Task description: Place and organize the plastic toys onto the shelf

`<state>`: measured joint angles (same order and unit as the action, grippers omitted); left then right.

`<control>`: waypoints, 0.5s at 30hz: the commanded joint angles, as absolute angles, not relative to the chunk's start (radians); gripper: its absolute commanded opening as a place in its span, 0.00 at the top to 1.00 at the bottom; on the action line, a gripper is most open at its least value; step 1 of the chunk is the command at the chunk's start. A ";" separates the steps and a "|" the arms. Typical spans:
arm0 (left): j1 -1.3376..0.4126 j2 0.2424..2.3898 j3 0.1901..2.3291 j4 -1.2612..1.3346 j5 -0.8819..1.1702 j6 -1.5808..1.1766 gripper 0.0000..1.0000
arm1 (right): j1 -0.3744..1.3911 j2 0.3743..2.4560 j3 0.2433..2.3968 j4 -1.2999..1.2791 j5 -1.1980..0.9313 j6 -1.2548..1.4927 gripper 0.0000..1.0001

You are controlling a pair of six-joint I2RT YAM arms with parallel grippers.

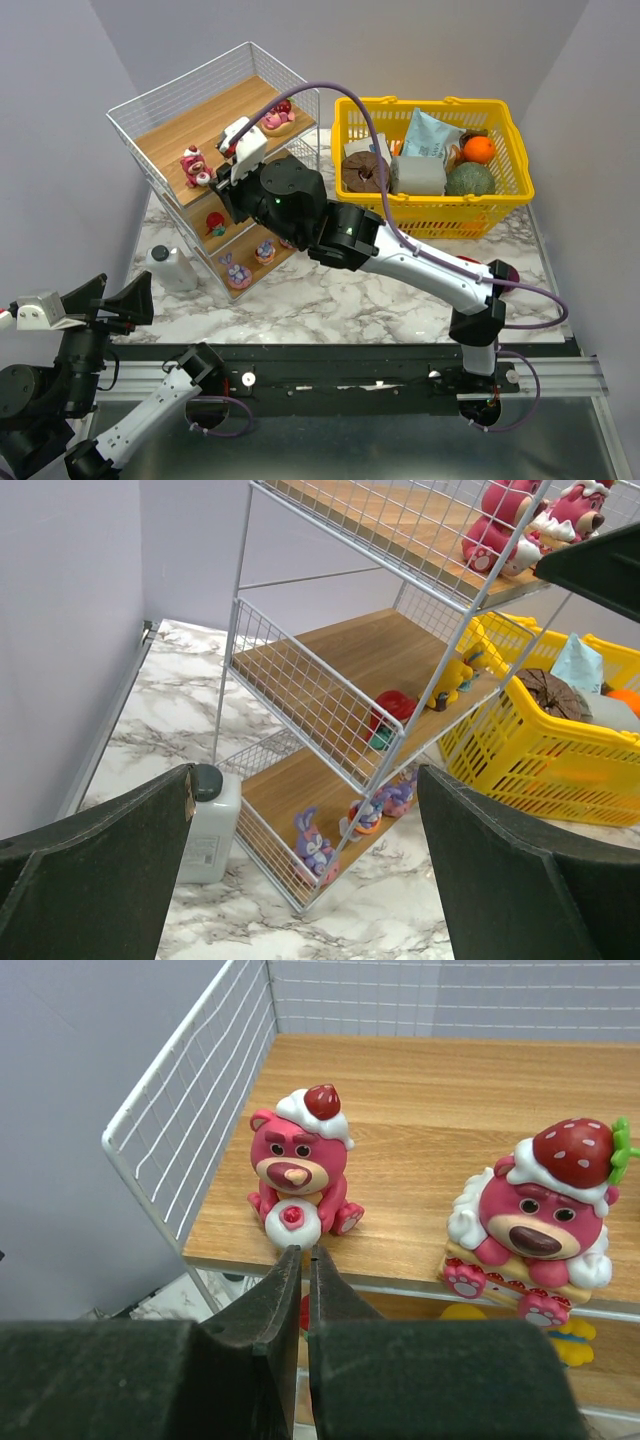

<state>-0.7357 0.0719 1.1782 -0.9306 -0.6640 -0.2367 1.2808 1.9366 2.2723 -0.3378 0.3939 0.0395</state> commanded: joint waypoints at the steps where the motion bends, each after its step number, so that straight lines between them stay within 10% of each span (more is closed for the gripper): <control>1: -0.744 0.055 1.193 -0.953 -0.690 -0.252 0.01 | 1.276 1.887 2.223 -0.339 0.442 0.054 0.86; 15: -0.746 0.057 1.193 -0.954 -0.686 -0.261 0.01 | 1.227 1.740 2.053 -0.310 0.601 0.097 0.90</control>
